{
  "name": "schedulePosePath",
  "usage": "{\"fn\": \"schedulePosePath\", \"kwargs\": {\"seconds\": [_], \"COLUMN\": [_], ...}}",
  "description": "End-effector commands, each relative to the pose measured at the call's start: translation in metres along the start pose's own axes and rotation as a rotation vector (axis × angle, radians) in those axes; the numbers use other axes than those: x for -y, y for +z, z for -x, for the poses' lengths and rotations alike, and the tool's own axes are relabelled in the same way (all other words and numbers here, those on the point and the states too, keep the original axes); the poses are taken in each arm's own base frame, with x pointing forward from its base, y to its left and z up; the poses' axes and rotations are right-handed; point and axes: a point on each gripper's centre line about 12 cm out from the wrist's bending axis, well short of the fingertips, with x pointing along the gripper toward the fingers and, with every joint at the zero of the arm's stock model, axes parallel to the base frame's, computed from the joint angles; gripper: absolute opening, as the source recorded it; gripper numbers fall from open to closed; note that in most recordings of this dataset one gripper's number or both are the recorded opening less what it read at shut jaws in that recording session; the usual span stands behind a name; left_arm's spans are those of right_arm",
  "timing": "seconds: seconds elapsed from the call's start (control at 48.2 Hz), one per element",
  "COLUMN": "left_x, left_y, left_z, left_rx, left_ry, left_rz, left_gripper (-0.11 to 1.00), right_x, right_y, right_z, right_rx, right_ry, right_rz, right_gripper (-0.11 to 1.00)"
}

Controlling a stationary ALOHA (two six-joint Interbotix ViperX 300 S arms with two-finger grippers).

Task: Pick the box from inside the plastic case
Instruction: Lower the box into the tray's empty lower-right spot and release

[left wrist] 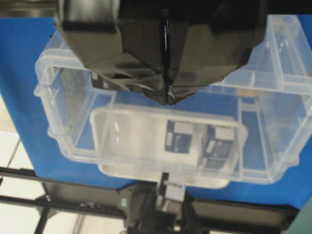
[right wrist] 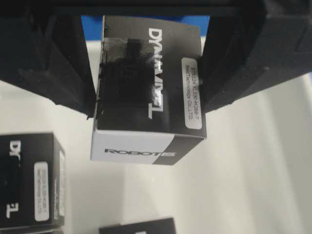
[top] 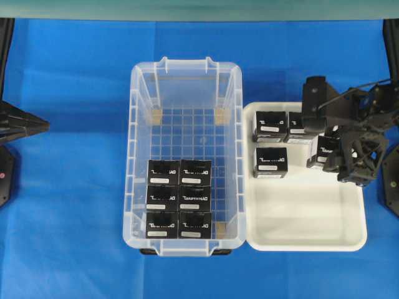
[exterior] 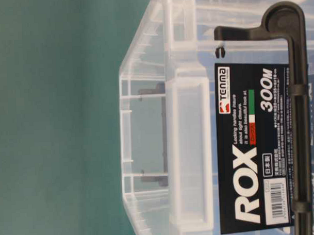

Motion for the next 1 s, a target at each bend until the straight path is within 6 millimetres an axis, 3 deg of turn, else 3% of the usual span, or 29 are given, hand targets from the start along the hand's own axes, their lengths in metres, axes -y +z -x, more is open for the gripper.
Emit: {"fn": "schedulePosePath", "kwargs": {"seconds": [0.0, 0.436, 0.976], "left_x": [0.001, 0.001, 0.001], "left_y": [0.013, 0.014, 0.014], "left_z": [0.000, 0.000, 0.000], "left_rx": [0.029, 0.031, 0.030], "left_ry": [-0.001, 0.001, 0.002], "left_rz": [-0.001, -0.001, -0.001], "left_gripper": [-0.06, -0.06, -0.06], "right_x": [0.002, 0.001, 0.007], "right_y": [0.002, 0.011, 0.012], "right_z": [-0.008, -0.052, -0.071], "right_rx": [0.011, -0.010, -0.046], "right_ry": [-0.008, -0.021, -0.025], "right_rz": [0.008, 0.076, 0.097], "right_gripper": [0.68, 0.68, 0.68]}}
